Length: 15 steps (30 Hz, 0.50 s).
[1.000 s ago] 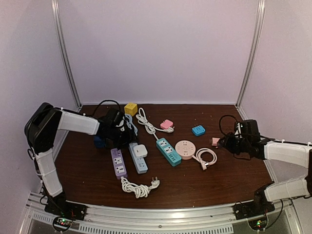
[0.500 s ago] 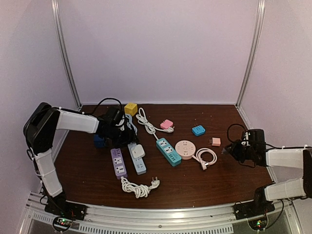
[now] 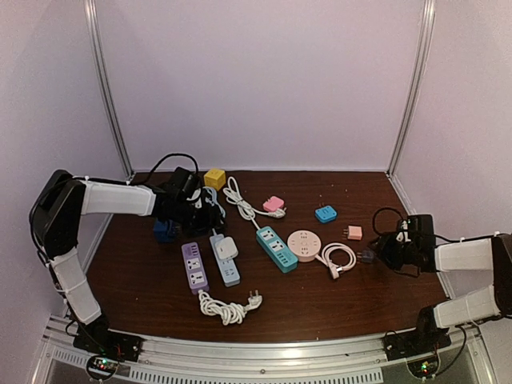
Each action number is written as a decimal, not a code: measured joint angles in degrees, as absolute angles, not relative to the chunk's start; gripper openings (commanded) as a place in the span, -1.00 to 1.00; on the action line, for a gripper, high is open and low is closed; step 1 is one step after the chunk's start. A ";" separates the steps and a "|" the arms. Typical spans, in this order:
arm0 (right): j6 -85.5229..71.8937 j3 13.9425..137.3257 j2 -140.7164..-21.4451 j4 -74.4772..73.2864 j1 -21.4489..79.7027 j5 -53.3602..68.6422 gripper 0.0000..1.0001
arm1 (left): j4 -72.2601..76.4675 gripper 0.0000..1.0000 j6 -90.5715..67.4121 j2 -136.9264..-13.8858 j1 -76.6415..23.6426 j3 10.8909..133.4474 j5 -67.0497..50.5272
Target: Pull the plug off the socket
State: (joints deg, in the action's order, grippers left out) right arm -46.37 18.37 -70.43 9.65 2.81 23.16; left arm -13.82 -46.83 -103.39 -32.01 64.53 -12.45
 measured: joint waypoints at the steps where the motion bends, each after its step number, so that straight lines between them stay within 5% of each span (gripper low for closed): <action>1: -46.33 18.37 -70.43 9.43 2.68 23.16 0.06 | -13.87 0.49 -46.83 -103.37 -32.10 64.53 -12.45; 15: -39.75 25.15 -67.00 -1.23 3.77 22.55 0.17 | -16.14 0.50 -46.81 -101.58 -34.63 64.90 -11.86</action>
State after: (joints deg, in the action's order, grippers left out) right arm -39.75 25.15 -67.00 -1.23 3.77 22.55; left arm -16.14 -46.81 -101.58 -34.63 64.90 -11.86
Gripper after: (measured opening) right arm 0.570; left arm 0.747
